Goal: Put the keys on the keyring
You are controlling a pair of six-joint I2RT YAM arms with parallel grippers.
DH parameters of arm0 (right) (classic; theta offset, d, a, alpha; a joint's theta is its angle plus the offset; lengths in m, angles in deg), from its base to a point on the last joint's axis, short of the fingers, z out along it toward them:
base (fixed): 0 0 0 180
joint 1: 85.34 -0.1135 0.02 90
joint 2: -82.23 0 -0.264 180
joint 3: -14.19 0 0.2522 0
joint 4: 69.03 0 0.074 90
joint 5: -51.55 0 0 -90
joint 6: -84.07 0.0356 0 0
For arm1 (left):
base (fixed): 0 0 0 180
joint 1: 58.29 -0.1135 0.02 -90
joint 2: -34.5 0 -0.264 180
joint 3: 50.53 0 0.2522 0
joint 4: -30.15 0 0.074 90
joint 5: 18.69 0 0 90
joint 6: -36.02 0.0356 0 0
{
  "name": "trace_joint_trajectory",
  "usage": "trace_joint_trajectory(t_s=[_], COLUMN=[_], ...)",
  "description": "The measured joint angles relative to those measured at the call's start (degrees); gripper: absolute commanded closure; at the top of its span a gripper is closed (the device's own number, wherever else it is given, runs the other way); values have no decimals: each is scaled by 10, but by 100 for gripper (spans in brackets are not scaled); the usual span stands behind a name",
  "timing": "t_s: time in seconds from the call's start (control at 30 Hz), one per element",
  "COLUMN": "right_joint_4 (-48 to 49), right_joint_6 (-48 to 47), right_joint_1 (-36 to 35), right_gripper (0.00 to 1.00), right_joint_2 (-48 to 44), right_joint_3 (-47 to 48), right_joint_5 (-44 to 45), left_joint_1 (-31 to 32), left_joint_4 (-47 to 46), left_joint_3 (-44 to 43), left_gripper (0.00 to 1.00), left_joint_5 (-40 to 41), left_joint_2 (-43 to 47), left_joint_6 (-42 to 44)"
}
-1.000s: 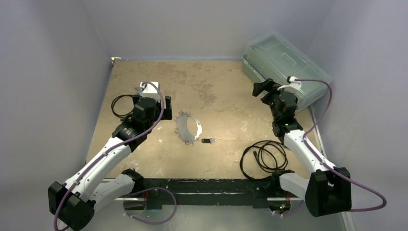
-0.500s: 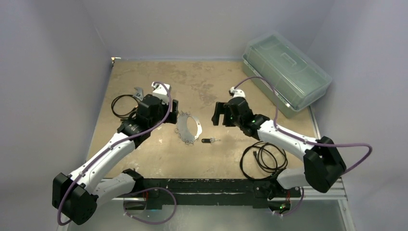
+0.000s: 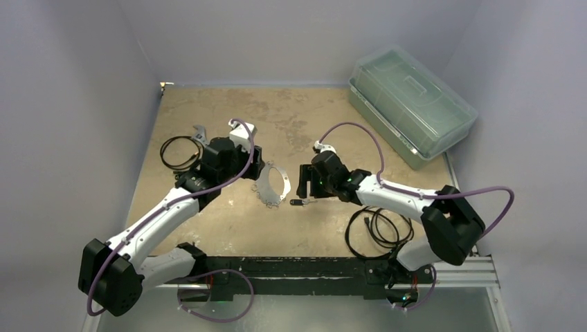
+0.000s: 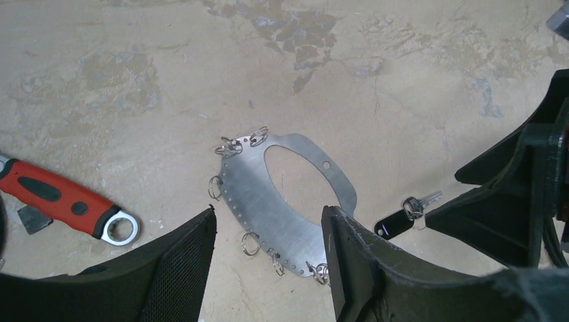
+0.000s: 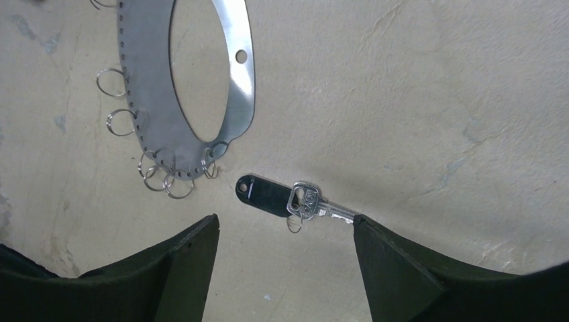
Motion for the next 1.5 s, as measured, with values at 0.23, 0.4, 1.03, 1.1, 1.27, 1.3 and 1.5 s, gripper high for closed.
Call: trace_joint_trajectory(t_s=[0.23,0.4,1.03,1.1,1.27,1.3,1.5], right_joint_4=[-6,-15,-26,-24,-23,-24,-51], right_joint_6=[39,70,106,106,106,105,59], right_joint_1=[-7,-16,-43,-43,-43,-43,-43], right_gripper=[33,42,62,65,59,54,6], right_joint_2=[47,65,90,94,101,101,89], right_joint_3=[0,0,5,8,15,15,35], right_joint_5=[1,5,31,31,33,33,45], left_joint_1=[1,1,2,2,2,2,2], left_joint_4=[-34,-52,-63,-63,-63,-63,-63], left_joint_3=[33,33,33,33,33,33,33], left_gripper=[42,42,44,45,45,45,43], left_joint_5=[-2,-5,-14,-14,-14,-14,-8], left_joint_2=[16,26,42,42,42,42,47], left_joint_6=[0,0,-3,-4,-4,-4,-3])
